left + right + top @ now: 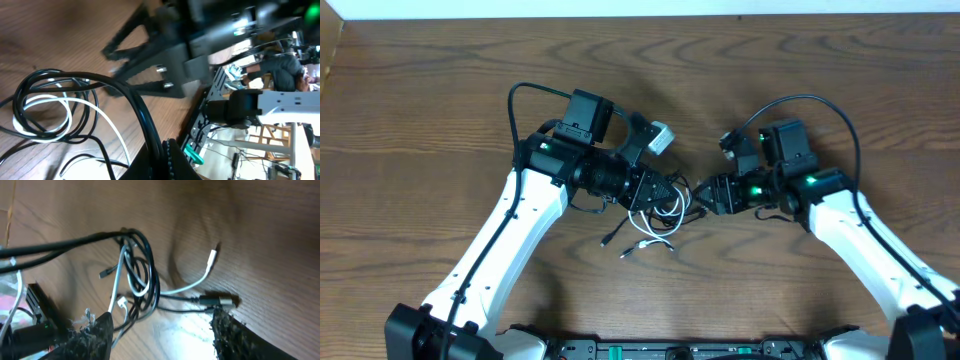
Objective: Untangle cables
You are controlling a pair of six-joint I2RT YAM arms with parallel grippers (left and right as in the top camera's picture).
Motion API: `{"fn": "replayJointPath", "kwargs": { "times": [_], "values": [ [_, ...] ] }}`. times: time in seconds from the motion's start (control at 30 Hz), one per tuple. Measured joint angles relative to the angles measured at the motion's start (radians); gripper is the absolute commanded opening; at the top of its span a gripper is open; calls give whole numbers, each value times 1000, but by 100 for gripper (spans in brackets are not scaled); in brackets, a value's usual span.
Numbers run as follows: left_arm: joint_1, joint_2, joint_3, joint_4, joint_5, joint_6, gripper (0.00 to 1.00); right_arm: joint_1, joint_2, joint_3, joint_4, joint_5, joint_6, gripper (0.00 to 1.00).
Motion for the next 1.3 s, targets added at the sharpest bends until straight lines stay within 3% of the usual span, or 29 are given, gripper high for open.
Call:
{"fn": "replayJointPath", "kwargs": {
  "times": [0.23,0.63,0.7,0.83,1.1,1.13,1.23,1.3],
  "values": [
    [0,0,0,0,16,0,7,32,60,0,71,-2,24,53],
    [0,0,0,2,19,0,7,42,164,0,124,-9,80,37],
    [0,0,0,1,19,0,7,52,174,0,142,-17,84,30],
    [0,0,0,1,19,0,8,78,178,0,180,-30,100,1],
    [0,0,0,-1,19,0,9,86,178,0,177,72,241,1],
    [0,0,0,-3,19,0,14,86,178,0,174,92,265,1],
    [0,0,0,-18,16,14,45,86,178,0,172,132,326,1],
    [0,0,0,-40,2,15,53,86,178,0,172,147,350,1]
  ]
}}
